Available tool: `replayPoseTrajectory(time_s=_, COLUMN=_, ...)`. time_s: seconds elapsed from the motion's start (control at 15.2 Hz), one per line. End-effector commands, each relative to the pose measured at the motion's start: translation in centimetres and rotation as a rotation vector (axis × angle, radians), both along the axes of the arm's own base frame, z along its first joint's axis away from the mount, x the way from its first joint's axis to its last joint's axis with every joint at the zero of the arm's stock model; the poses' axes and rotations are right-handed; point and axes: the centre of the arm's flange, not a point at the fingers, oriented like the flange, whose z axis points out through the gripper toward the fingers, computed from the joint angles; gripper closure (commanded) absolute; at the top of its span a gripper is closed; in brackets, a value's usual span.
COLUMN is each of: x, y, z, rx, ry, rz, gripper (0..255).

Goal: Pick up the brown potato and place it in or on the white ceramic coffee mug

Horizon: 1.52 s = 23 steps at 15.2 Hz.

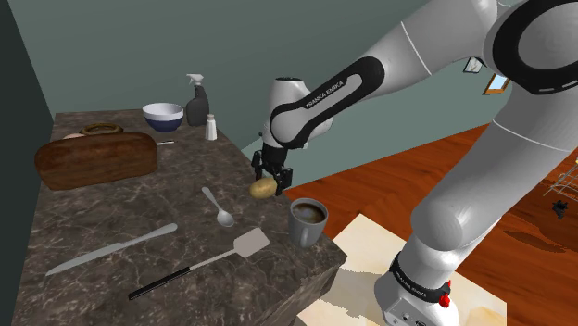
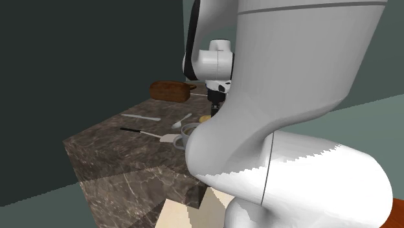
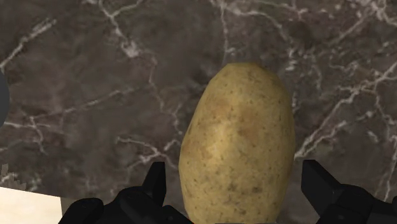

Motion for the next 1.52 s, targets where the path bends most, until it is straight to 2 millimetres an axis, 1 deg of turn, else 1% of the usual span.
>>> replayPoseTrajectory(time_s=0.0, x=0.0, y=0.0, z=0.0, rx=0.0, ry=0.0, rz=0.0, gripper=0)
replayPoseTrajectory(time_s=0.07, x=0.0, y=0.0, z=0.0, rx=0.0, ry=0.0, rz=0.0, gripper=0)
replayPoseTrajectory(time_s=0.13, x=0.0, y=0.0, z=0.0, rx=0.0, ry=0.0, rz=0.0, gripper=255)
replayPoseTrajectory(time_s=0.73, x=0.0, y=0.0, z=0.0, rx=0.0, ry=0.0, rz=0.0, gripper=255)
replayPoseTrajectory(time_s=1.45, x=0.0, y=0.0, z=5.8, rx=0.0, ry=0.0, rz=0.0, gripper=255)
